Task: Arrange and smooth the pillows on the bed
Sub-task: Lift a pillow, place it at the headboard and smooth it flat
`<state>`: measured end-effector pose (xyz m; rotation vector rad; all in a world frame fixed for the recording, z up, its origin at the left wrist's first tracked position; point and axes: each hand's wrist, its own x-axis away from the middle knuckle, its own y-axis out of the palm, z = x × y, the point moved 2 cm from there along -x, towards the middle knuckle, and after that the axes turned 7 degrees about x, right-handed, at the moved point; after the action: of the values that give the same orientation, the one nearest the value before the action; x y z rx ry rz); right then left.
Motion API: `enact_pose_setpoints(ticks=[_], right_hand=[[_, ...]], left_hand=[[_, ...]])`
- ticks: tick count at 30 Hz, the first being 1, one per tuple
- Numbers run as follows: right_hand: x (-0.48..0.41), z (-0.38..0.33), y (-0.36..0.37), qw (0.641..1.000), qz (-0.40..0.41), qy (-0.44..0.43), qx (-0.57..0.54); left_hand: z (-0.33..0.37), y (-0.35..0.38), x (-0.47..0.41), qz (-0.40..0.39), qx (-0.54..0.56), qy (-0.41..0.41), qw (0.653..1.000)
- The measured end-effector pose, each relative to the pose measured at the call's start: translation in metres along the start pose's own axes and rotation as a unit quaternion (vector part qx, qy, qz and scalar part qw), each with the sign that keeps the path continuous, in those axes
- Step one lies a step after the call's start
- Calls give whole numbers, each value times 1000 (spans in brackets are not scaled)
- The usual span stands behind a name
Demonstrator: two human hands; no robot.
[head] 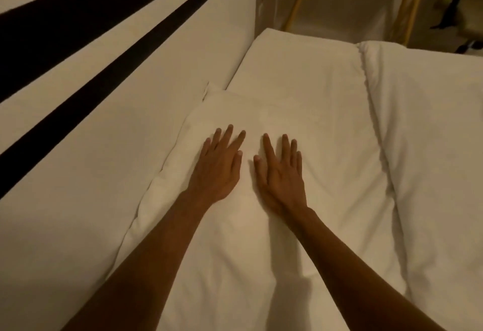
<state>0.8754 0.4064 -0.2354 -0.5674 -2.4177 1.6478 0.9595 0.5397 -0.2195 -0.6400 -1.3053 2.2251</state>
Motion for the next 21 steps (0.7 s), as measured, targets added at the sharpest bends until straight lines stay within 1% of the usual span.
enact_pose_setpoints(ticks=[1,2,5,7,9,11,13,14,16,19,21], right_hand=[[3,6,5,1000,-14,8,9],[10,13,9,999,-22,18,18],[25,33,9,997,-24,54,40],[19,40,1,995,-25,83,42],[1,36,-9,997,-3,72,26],[-25,23,-13,999,23,23,12],[-43,12,-7,999,18,-17,24],[-45,10,0,999,6,-27,39],[-38,16,16,998,-17,-26,57],[-26,37,24,998,-17,38,54],[-24,45,17,994,-24,98,47]], left_hand=[[-6,9,5,-24,-10,5,1000],[-13,14,14,-30,-13,9,999],[-27,15,40,1,-3,-3,1000],[-31,5,37,18,6,-19,1000],[-25,-7,19,52,29,-20,998],[-11,-14,-8,67,50,8,996],[-8,-4,-30,12,45,28,999],[-13,5,-34,-19,21,29,999],[-29,19,-27,-38,-31,33,998],[-56,17,-6,-6,-44,12,999],[-67,3,-1,22,-35,-46,998]])
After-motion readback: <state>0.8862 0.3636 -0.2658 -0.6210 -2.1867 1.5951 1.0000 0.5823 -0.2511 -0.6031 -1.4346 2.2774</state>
